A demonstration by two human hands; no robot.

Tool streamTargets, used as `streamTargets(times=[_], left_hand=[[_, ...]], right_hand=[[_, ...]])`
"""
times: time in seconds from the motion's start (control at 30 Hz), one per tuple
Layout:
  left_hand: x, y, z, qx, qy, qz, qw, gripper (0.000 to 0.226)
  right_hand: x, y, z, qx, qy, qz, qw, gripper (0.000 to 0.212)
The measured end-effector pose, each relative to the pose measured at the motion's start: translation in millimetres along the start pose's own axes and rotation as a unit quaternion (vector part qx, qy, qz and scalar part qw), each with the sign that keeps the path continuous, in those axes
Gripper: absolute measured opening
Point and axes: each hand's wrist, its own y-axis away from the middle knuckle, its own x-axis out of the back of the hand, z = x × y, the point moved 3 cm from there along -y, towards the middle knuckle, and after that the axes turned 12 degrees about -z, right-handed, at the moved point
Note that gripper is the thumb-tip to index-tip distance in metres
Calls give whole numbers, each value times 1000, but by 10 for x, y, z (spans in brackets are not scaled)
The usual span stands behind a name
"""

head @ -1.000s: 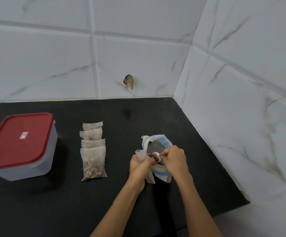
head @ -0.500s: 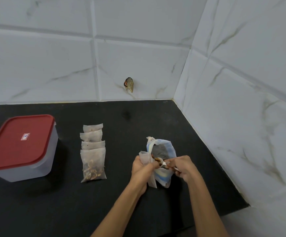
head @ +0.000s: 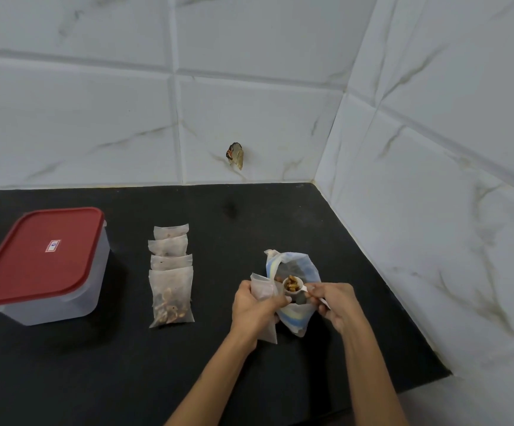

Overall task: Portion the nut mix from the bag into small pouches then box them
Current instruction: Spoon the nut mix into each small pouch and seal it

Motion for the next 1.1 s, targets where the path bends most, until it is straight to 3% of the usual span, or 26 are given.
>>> streamTargets(times=[0.13, 0.23, 0.3, 0.5, 0.67, 0.73, 0.87, 0.93, 1.0, 1.1], left_hand=[[40, 41, 24, 1, -67, 10, 998, 45], [34, 177, 211, -89, -227, 98, 965, 42], [-21, 274, 370, -153, -271, 125, 942, 36], [-222, 328, 603, -188, -325, 79, 923, 39], [-248, 326, 598, -187, -288, 58, 937, 49], [-246, 319, 578, -192, -281, 52, 939, 48], [-244, 300, 547, -193, -258, 42, 946, 48], [-238, 291, 546, -196, -239, 42, 950, 47], [-237, 291, 555, -207, -222, 42, 952, 47], [-234, 297, 553, -221, -193, 37, 955, 48]], right_hand=[[35, 38, -9, 2, -37, 42, 998, 5], [40, 146, -69, 25, -36, 39, 998, 7], [42, 288, -138, 53, -46, 36, 997, 8], [-13, 846, -457, 187, -62, 8, 980, 14], [-110, 1032, -445, 237, 87, 39, 967, 15], [-134, 1042, -419, 269, 160, 65, 947, 16], [-227, 1086, -424, 344, 335, 86, 873, 19], [-242, 1150, -437, 400, 370, 70, 835, 21], [-268, 1225, -483, 444, 393, 102, 798, 24], [-338, 1135, -559, 425, 439, 127, 782, 17]])
